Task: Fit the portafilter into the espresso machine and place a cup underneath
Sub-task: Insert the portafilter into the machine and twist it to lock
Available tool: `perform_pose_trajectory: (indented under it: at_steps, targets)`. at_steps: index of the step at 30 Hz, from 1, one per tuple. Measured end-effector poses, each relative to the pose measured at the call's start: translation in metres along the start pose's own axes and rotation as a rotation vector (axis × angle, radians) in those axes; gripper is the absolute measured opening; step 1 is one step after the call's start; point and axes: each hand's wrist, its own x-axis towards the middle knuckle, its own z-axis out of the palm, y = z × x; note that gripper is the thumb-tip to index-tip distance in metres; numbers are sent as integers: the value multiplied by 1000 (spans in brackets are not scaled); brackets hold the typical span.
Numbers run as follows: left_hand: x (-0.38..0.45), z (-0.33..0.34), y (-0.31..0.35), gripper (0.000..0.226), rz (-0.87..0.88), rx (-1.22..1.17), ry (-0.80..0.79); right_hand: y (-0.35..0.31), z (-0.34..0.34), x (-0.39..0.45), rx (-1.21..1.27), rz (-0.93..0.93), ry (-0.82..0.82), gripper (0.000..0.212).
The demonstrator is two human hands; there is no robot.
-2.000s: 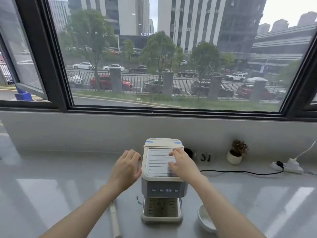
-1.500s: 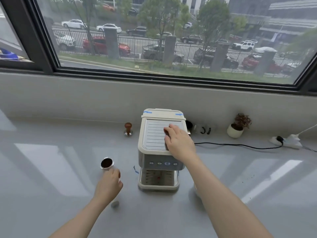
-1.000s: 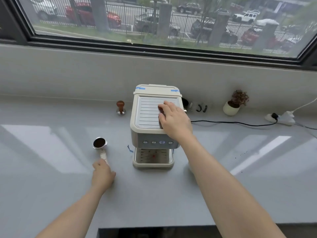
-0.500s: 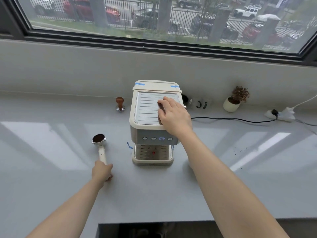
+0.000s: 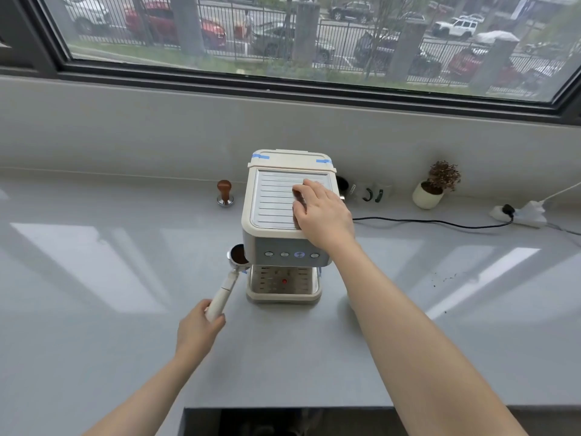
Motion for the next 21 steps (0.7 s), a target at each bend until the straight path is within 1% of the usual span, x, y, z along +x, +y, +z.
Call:
perform_pose_trajectory:
  at_steps: [10,16,21]
  targets:
    - [-10,4,44,23,79,-128,-153,-2,-1,-2,7,4,-2,41]
    - [-4,4,61,23,88,-134,-174,0,-1,-2,10,3,13,42]
    - [10,-2,74,24,120,-92,-265,0,-1,-2,8,5,14,41]
